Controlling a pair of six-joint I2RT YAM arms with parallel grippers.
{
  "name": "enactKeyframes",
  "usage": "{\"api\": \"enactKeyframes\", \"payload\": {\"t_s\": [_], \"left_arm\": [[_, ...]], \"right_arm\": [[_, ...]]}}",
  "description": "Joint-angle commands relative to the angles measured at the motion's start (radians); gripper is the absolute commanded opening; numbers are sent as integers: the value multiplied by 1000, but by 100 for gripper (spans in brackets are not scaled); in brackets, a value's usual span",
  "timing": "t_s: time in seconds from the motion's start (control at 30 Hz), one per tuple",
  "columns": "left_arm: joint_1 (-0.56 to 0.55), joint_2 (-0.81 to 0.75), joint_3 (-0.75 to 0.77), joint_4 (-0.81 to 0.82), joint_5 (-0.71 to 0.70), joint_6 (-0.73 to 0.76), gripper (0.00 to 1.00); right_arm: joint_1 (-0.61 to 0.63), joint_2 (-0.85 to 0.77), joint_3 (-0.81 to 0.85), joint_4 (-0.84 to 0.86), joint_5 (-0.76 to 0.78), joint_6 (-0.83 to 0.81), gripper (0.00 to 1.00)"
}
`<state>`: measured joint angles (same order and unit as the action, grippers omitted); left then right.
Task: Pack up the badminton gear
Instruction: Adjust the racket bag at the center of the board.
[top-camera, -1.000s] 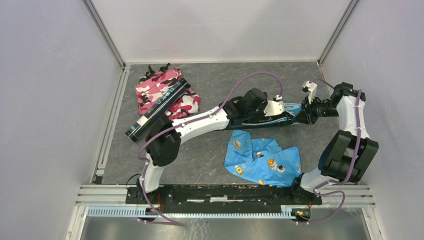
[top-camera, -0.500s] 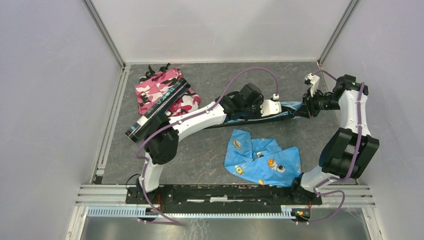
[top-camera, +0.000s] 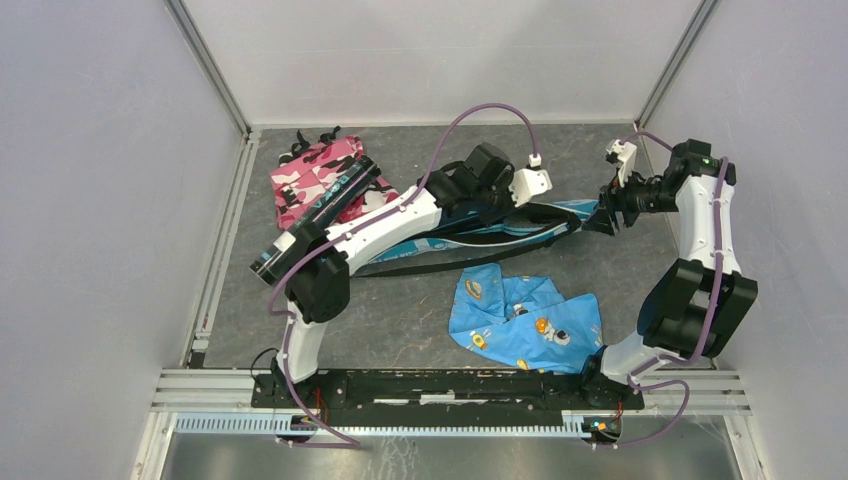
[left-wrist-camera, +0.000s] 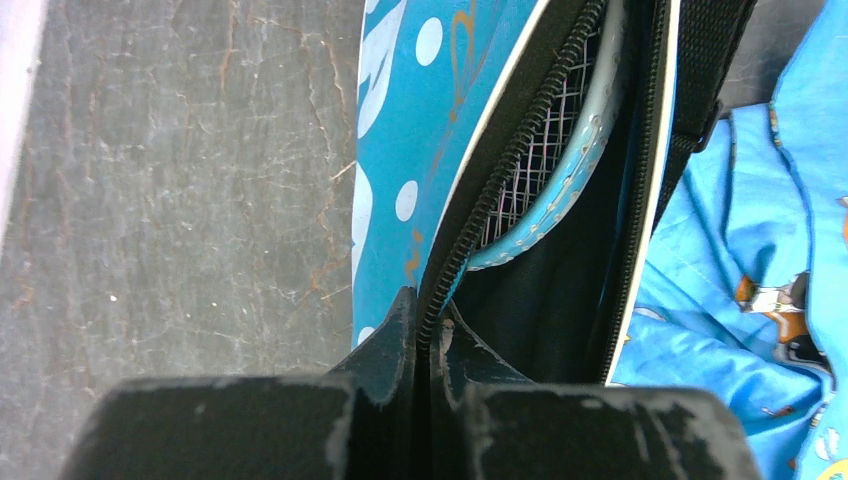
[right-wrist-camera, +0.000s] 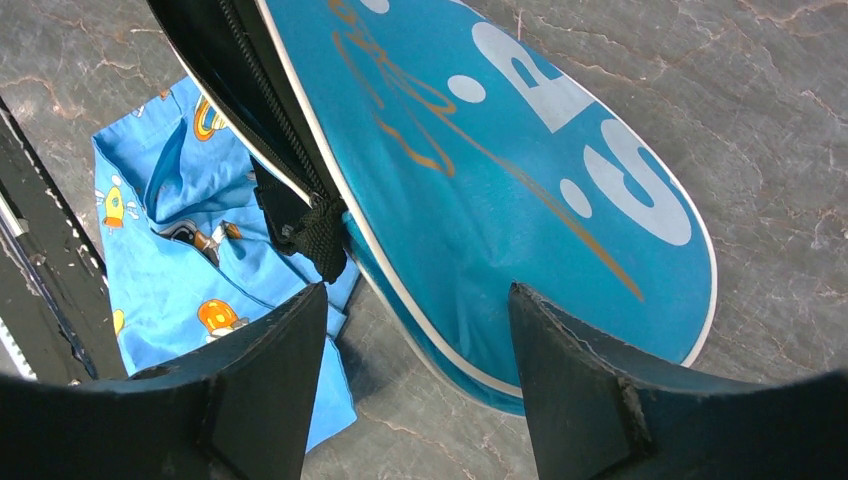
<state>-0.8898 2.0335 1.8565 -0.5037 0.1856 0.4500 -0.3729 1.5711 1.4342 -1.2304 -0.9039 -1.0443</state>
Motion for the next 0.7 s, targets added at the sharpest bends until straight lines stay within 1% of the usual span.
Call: {"api": "enactKeyframes", "payload": {"t_s": [0.0, 0.17, 0.27, 0.4, 0.53, 0.6, 0.67], "left_arm": [[5, -42, 83, 1, 89, -92, 2], [9, -38, 90, -14, 132, -94, 2], [14, -39, 94, -22, 160, -106, 2], [25, -37, 109, -35, 195, -119, 2], [35, -35, 116, -42, 223, -128, 2], [38, -35, 115, -44, 234, -134, 2], [40, -35, 114, -46, 249, -140, 2]], "right_arm": [[40, -38, 24, -23, 23, -61, 73], [70, -33, 37, -23, 79, -121, 75], [94, -39, 31, -23, 137, -178, 72], [99, -54, 16, -23, 170, -260, 66], [101, -75, -10, -23, 194, -332, 64], [101, -79, -22, -23, 195, -350, 60], [104, -83, -34, -23, 189, -357, 49]]}}
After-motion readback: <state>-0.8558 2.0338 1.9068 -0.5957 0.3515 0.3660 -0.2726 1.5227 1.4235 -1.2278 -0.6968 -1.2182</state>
